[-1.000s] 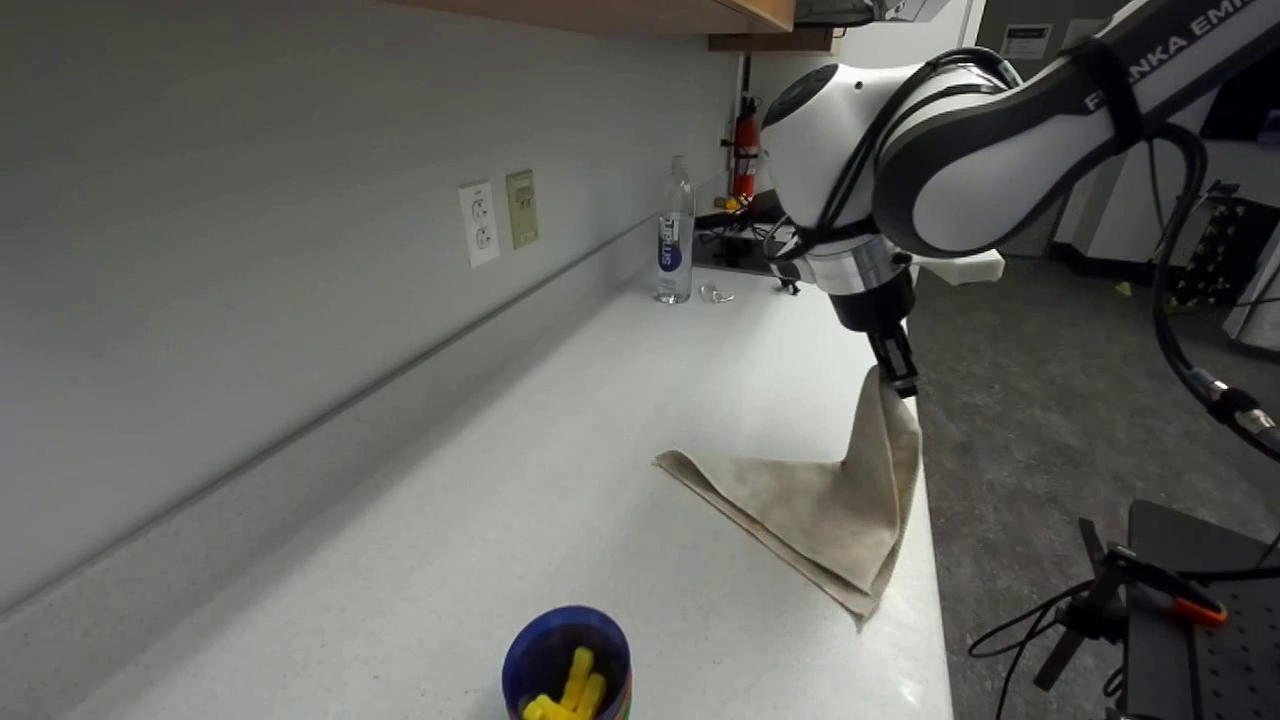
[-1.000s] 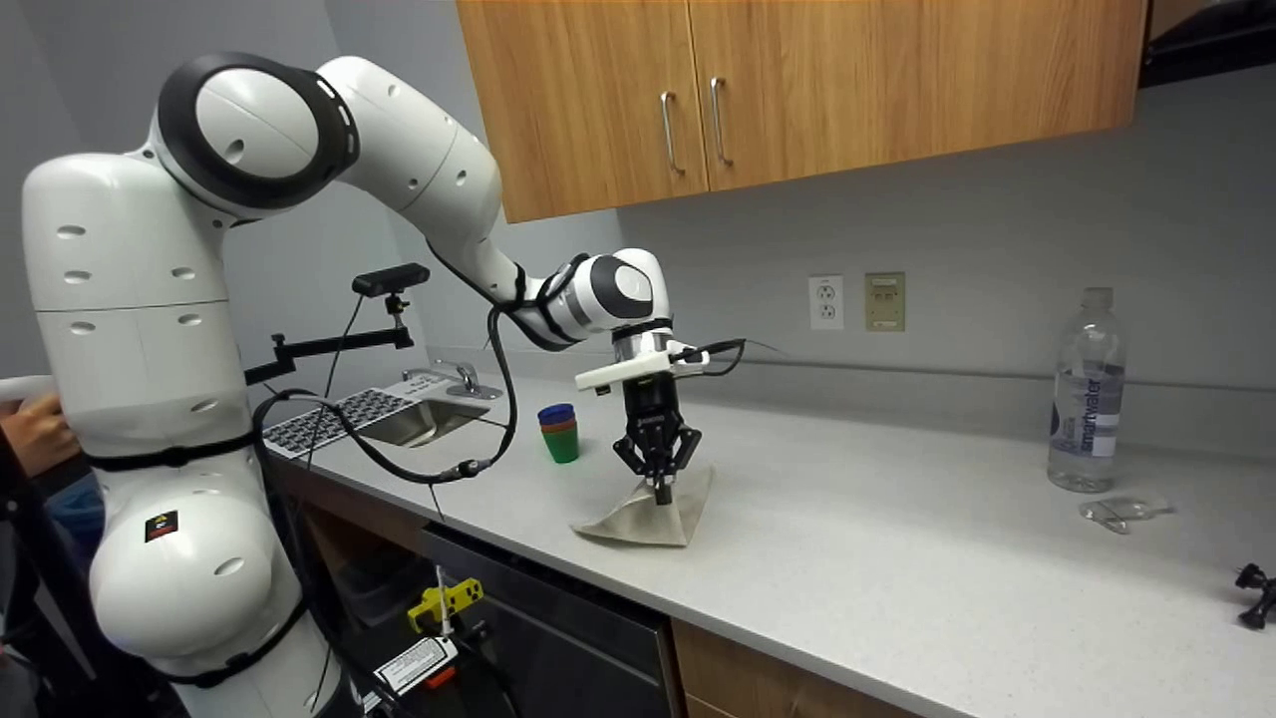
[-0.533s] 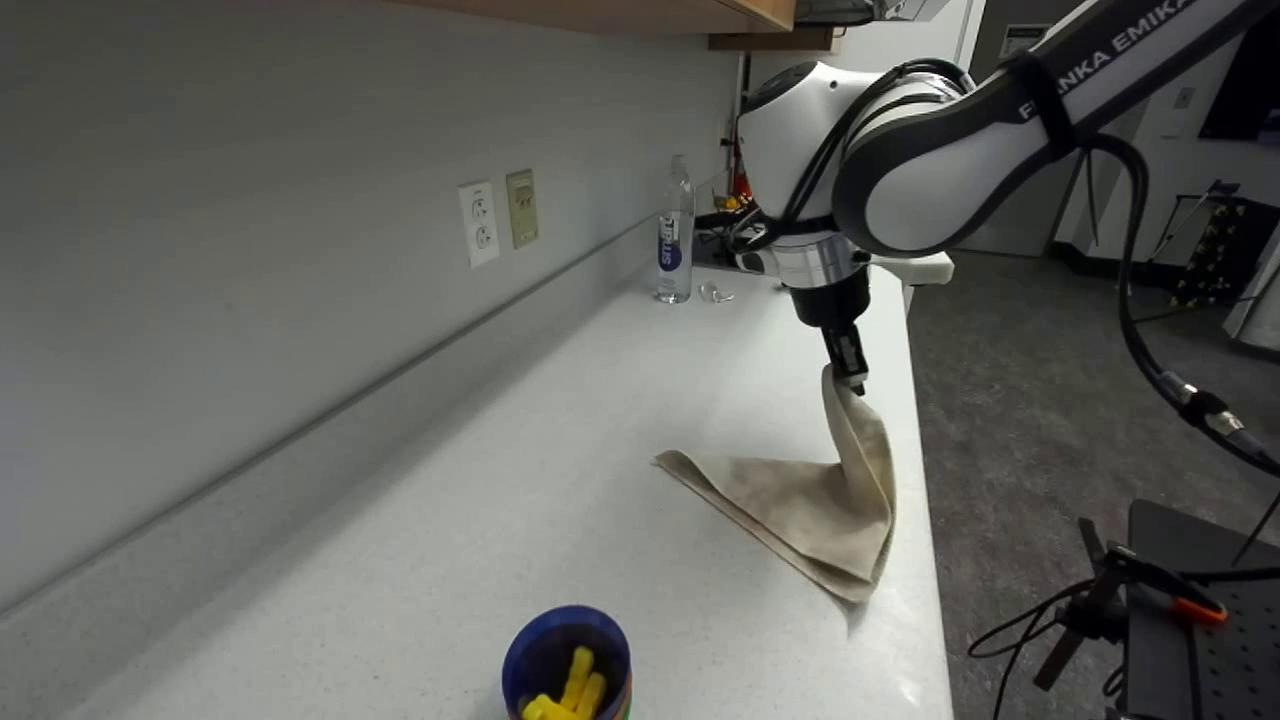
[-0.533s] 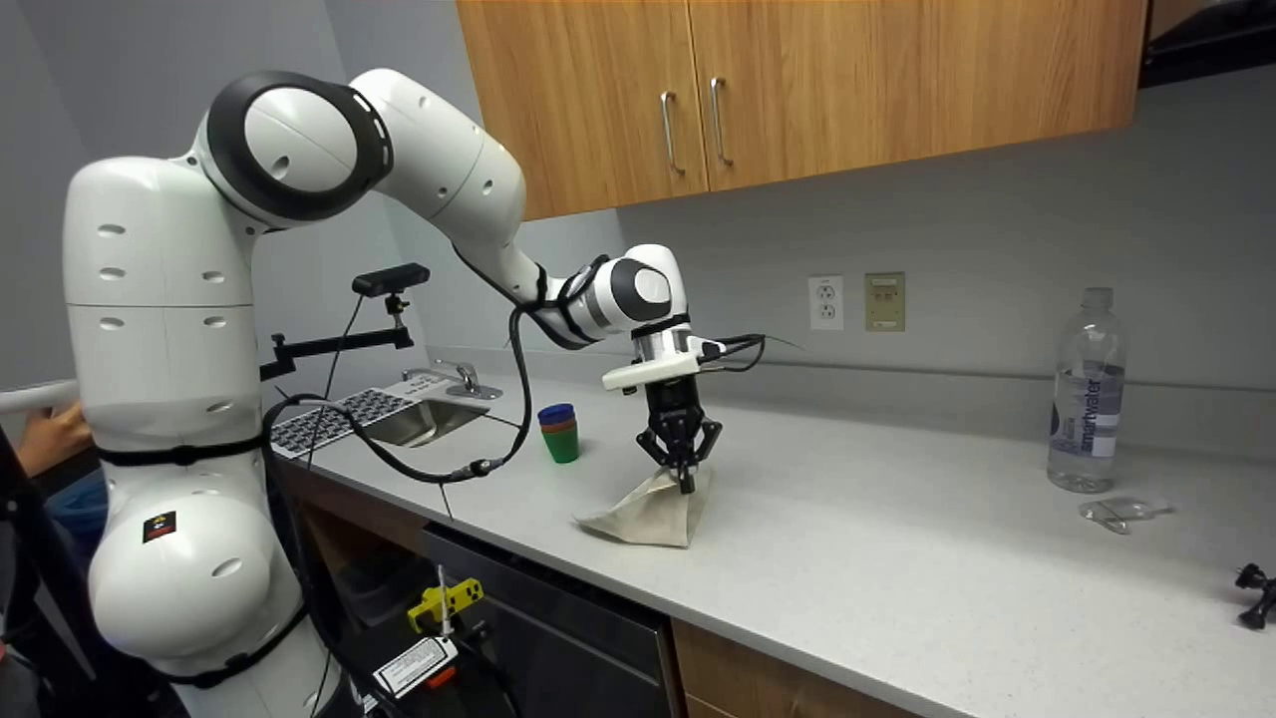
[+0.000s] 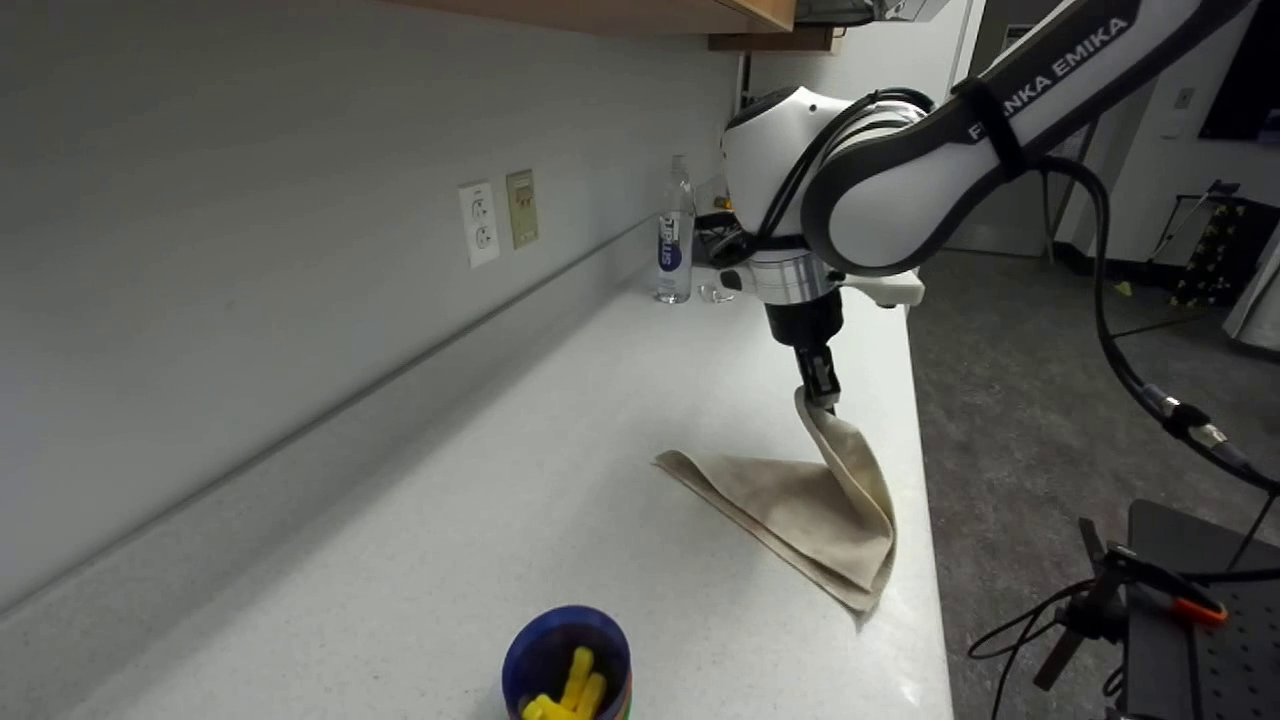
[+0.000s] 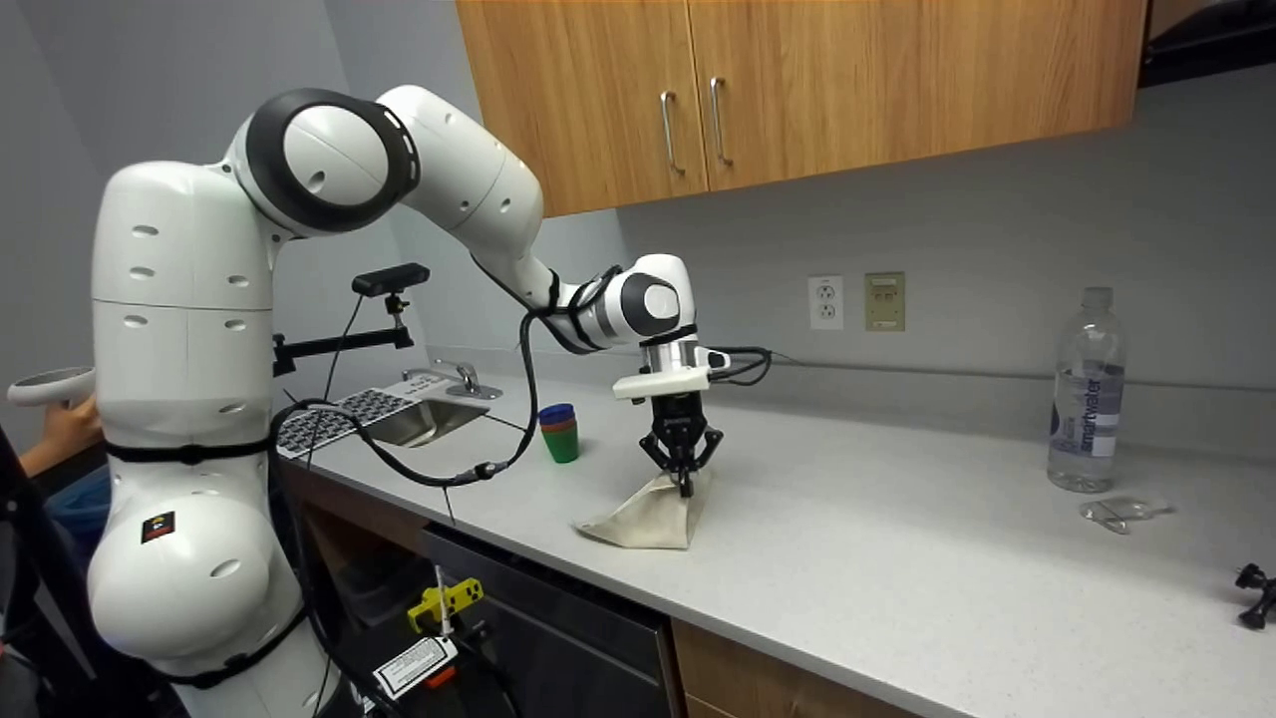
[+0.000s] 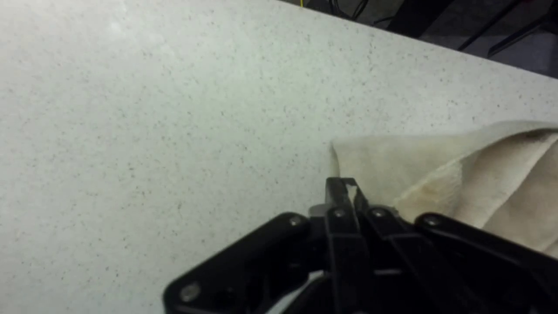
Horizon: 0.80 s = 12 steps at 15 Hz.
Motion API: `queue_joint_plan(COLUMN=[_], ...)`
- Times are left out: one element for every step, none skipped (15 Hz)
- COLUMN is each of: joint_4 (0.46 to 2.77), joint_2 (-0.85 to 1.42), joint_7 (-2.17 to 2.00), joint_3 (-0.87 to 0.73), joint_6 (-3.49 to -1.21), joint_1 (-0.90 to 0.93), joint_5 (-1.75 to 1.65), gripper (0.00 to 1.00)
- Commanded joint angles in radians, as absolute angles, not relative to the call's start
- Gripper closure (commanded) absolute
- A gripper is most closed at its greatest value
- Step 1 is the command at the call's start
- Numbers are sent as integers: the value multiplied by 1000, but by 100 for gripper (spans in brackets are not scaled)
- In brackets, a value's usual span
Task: Fold the white towel
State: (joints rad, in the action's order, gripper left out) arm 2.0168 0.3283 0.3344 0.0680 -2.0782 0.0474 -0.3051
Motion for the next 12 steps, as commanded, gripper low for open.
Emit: queue_joint_plan(joint_4=[1944, 1934, 1924, 1917, 1914, 1909, 1905, 1900, 1899, 1899, 1900, 1901], joint_2=[423, 439, 455, 465, 469, 476, 479, 482, 482, 481, 482, 483], joint_7=[372, 374, 375, 375, 373, 369, 359, 358, 362, 363, 361, 357], joint_3=[98, 105, 111, 115, 118, 120, 118, 119, 121, 122, 121, 118], joint_6=[-2133, -2148, -2162, -2172, -2183, -2191, -2204, -2211, -2222, -2232, -2242, -2254], joint_1=[43, 44, 45, 46, 49, 53, 61, 64, 65, 67, 70, 74], joint_5=[-235, -227, -221, -223, -228, -237, -253, -257, -254, -254, -257, -264], gripper=[100, 100, 100, 100, 100, 100, 100, 100, 100, 100, 100, 100])
